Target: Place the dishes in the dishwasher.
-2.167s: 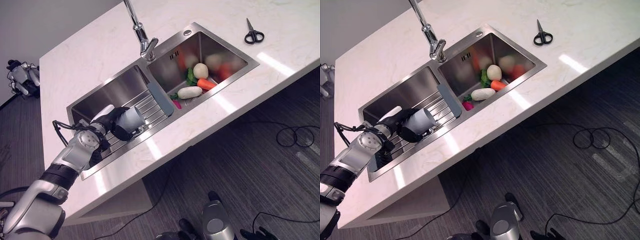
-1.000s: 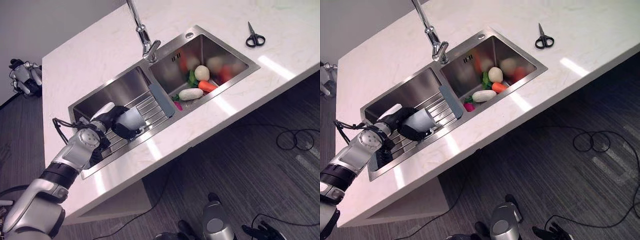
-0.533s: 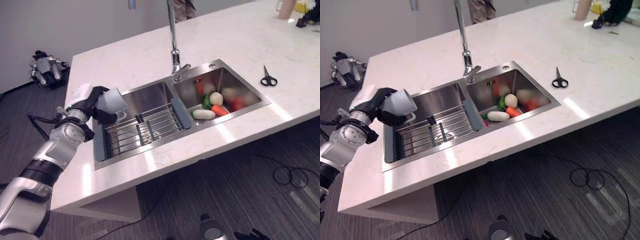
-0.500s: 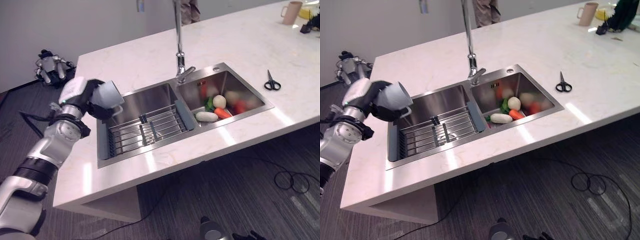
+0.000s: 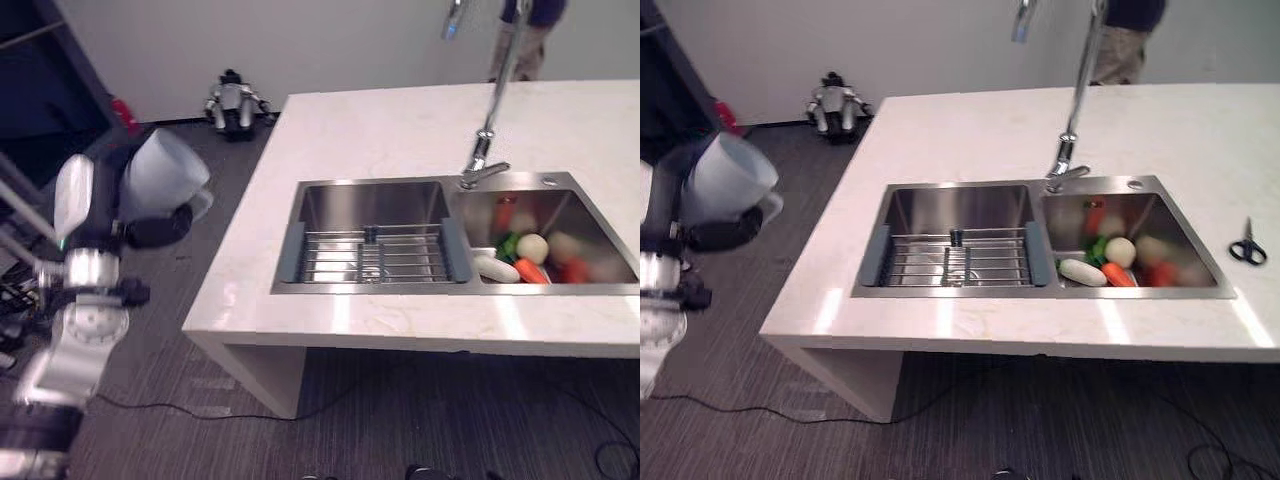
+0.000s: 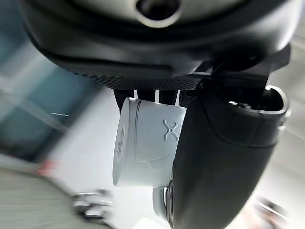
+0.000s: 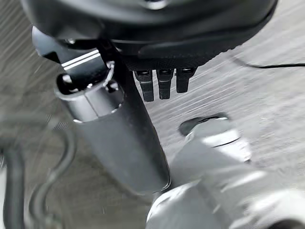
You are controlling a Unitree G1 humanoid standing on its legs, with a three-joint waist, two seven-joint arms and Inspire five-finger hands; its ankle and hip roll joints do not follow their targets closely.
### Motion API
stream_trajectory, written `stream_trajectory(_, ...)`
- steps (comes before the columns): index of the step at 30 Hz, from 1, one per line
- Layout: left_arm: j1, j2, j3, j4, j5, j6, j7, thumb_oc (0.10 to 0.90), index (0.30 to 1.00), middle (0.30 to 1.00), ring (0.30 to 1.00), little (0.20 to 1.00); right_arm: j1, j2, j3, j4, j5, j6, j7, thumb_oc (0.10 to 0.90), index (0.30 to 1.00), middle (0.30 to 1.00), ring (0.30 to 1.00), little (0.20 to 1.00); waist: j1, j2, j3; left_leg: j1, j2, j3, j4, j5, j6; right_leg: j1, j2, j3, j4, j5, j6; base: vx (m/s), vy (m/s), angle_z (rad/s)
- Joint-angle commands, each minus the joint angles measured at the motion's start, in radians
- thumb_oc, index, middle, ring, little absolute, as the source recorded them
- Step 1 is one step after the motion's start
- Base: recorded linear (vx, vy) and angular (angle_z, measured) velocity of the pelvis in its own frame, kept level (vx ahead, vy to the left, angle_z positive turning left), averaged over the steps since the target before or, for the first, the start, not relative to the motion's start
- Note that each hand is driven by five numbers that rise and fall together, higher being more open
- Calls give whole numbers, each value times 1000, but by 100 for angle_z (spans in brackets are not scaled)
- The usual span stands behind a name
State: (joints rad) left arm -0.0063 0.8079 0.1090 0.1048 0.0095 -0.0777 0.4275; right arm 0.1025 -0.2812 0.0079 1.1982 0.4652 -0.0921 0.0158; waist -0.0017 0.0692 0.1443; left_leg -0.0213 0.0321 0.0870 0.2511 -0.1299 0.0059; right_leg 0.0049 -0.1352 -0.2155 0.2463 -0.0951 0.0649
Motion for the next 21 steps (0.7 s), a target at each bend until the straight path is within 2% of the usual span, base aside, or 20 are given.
stream_trajectory(1, -90, 8, 138, -102, -61, -156, 67, 400, 300, 300, 300, 300, -6, -21, 12, -4, -66, -31, 16, 800, 900, 900, 900, 900, -1, 16, 3, -37, 37, -78, 49, -86, -44, 17, 18, -14, 54, -163, 13, -69, 32, 46)
stream_trajectory(3, -74, -16, 140, -111, -84, -170, 60, 400, 300, 300, 300, 300, -7, -20, 16, -7, -69, -32, 13, 800, 900, 900, 900, 900, 8, 16, 6, -45, 36, -85, 49, -82, -46, 16, 17, -22, 54, -164, 12, -68, 49, 62)
stream_trajectory(4, -25, -95, 153, -142, -146, -218, 23, 400, 300, 300, 300, 300, -9, -21, 27, -18, -87, -24, 7, 800, 900, 900, 900, 900, 28, 21, 15, -71, 34, -103, 49, -69, -60, 20, 12, -55, 54, -175, 10, -118, 95, 94)
stream_trajectory(5, -15, -127, 152, -152, -146, -235, 6, 400, 300, 300, 300, 300, -9, -20, 28, -25, -84, -18, -1, 800, 900, 900, 900, 900, 33, 23, 20, -85, 35, -101, 49, -59, -68, 21, 8, -76, 54, -175, 10, -191, 167, 106)
stream_trajectory(6, -15, -161, 145, -155, -137, -261, -20, 400, 300, 300, 300, 300, -8, -15, 26, -32, -71, -18, -13, 800, 900, 900, 900, 900, 37, 25, 27, -101, 49, -66, 49, -47, -78, 27, -1, -119, 54, -172, 11, -227, 171, 195)
stream_trajectory(7, -33, -182, 118, -141, -147, -308, -58, 400, 300, 300, 300, 300, -1, -11, 18, -33, -16, -31, -29, 800, 900, 900, 900, 900, 26, 23, 28, -108, 79, 16, 49, -33, -85, 37, -18, -179, 54, -168, 12, -180, 257, 285)
stream_trajectory(8, -66, -209, 78, -139, -143, -327, -79, 400, 300, 300, 300, 300, 13, -4, -2, -44, 35, -41, -44, 800, 900, 900, 900, 900, 8, 14, 25, -105, 112, 113, 49, -39, -98, 64, -42, -241, 54, -183, 21, -119, 320, 421)
stream_trajectory(9, -83, -223, 59, -140, -137, -332, -75, 400, 300, 300, 300, 300, 20, -1, -19, -49, 60, -41, -43, 800, 900, 900, 900, 900, 4, 11, 26, -115, 122, 158, 49, -28, -99, 81, -50, -276, 54, -181, 21, 40, 407, 477)
stream_trajectory(10, -81, -232, 53, -144, -135, -333, -64, 400, 300, 300, 300, 300, 20, 2, -29, -54, 58, -34, -40, 800, 900, 900, 900, 900, 12, 12, 27, -128, 113, 149, 49, -25, -94, 95, -49, -280, 54, -184, 17, 96, 436, 432)
stream_trajectory(11, -73, -233, 56, -138, -159, -366, -74, 400, 300, 300, 300, 300, 18, 1, -34, -54, 55, -30, -31, 800, 900, 900, 900, 900, 22, 12, 28, -129, 103, 147, 49, -28, -87, 107, -50, -283, 54, -185, 15, 154, 397, 297)
stream_trajectory(12, -70, -234, 59, -139, -175, -387, -82, 400, 300, 300, 300, 300, 15, 2, -33, -55, 52, -25, -27, 800, 900, 900, 900, 900, 30, 11, 26, -130, 92, 136, 49, -34, -79, 113, -51, -283, 54, -187, 14, 163, 349, 136)
stream_trajectory(15, -66, -249, 67, -151, -226, -447, -161, 400, 300, 300, 300, 300, 7, 12, -33, -58, 29, -14, -12, 800, 900, 900, 900, 900, 56, 6, 16, -121, 55, 113, 49, -59, -56, 136, -52, -291, 54, -192, 20, 147, 236, 4)
stream_trajectory(17, -71, -254, 63, -157, -240, -462, -200, 400, 300, 300, 300, 300, 3, 23, -28, -65, 18, -21, -10, 800, 900, 900, 900, 900, 64, 4, 13, -113, 41, 107, 49, -69, -42, 150, -50, -297, 54, -183, 28, 136, 190, -34)
stream_trajectory(19, -82, -256, 54, -166, -238, -460, -223, 400, 300, 300, 300, 300, -2, 35, -19, -79, 18, -39, 0, 800, 900, 900, 900, 900, 67, 3, 12, -103, 18, 95, 49, -84, -18, 167, -48, -297, 54, -131, 47, 177, 296, 8)
stream_trajectory(20, -98, -254, 31, -163, -234, -459, -232, 400, 300, 300, 300, 300, -6, 48, -17, -106, 44, -59, 18, 800, 900, 900, 900, 900, 60, 3, 18, -90, -15, 75, 49, -99, 13, 149, -58, -268, 167, -60, 70, 155, 311, 37)
stream_trajectory(21, -103, -253, 24, -159, -231, -460, -236, 400, 300, 300, 300, 300, -7, 52, -16, -117, 49, -64, 17, 800, 900, 900, 900, 900, 55, 2, 21, -86, -28, 70, 49, -104, 24, 135, -61, -254, 225, -39, 77, 133, 281, 49)
